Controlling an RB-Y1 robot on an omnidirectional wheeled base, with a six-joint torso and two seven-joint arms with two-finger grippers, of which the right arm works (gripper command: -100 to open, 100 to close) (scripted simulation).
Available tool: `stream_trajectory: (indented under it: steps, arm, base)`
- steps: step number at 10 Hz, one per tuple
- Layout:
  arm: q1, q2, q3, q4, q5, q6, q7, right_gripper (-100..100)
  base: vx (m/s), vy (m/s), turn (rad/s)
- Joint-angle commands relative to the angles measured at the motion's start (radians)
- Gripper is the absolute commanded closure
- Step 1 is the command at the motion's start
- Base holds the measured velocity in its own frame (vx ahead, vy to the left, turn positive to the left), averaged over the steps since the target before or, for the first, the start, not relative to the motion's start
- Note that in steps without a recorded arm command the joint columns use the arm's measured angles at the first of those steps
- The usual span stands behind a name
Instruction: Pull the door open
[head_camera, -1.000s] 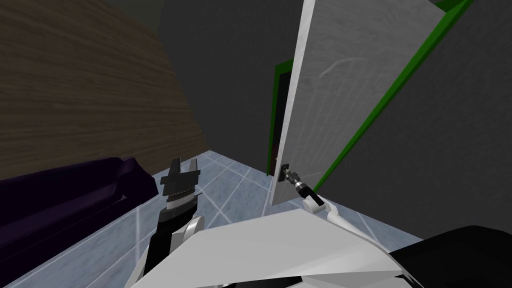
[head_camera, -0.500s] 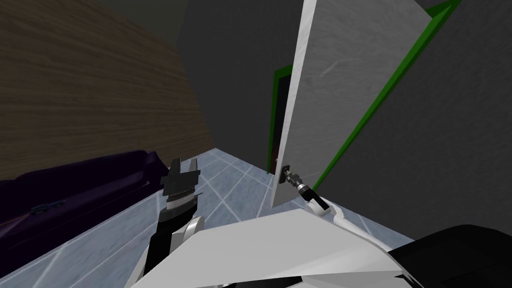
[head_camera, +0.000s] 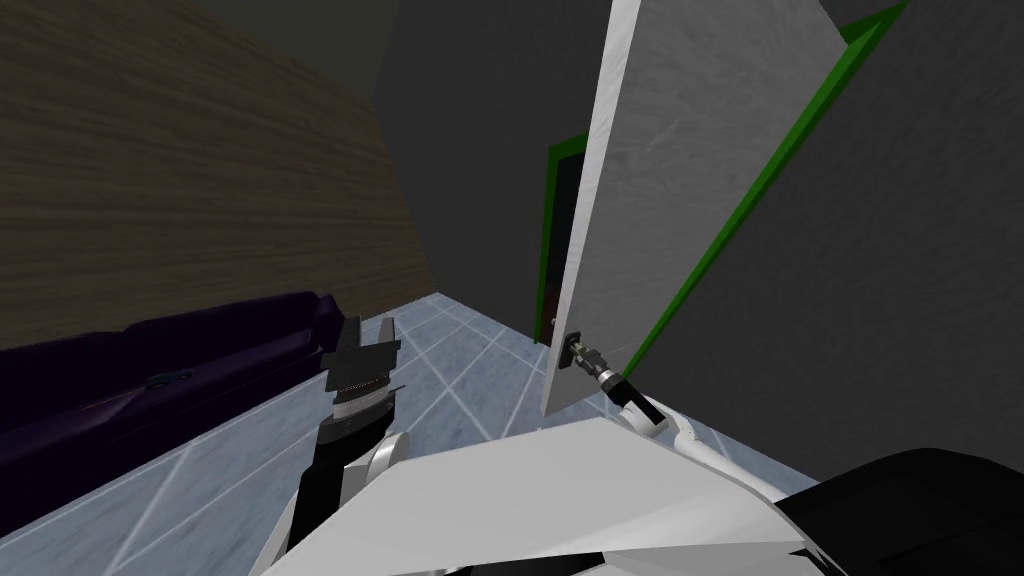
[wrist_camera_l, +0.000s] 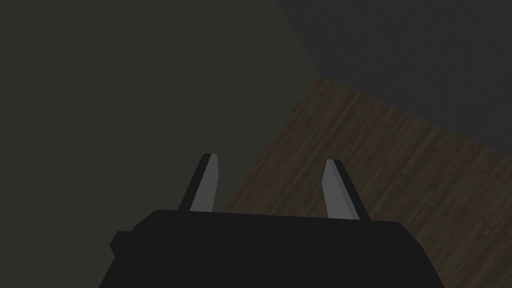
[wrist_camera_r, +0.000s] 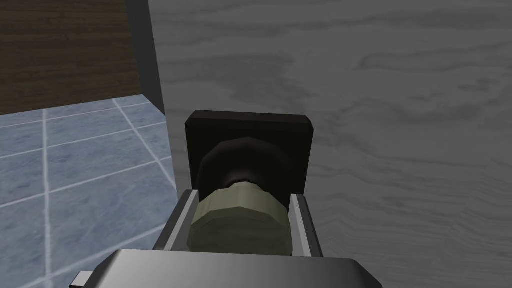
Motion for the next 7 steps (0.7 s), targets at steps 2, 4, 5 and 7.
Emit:
stream_trajectory:
  steps: [2, 4, 5, 7]
  arm:
    - [0.01, -0.027, 0.018, 0.002, 0.009, -0.037, -0.026, 100]
    - [0.016, -0.05, 0.033, 0.006, 0.016, -0.066, -0.048, 100]
    - [0.019, -0.061, 0.039, 0.007, 0.019, -0.079, -0.058, 100]
    - [0.024, -0.077, 0.05, 0.01, 0.024, -0.101, -0.073, 100]
  base:
    - [-0.211, -0.109, 0.137]
    - [-0.221, -0.119, 0.154]
    - [-0.201, -0.118, 0.147]
    - [-0.2, -0.1, 0.102]
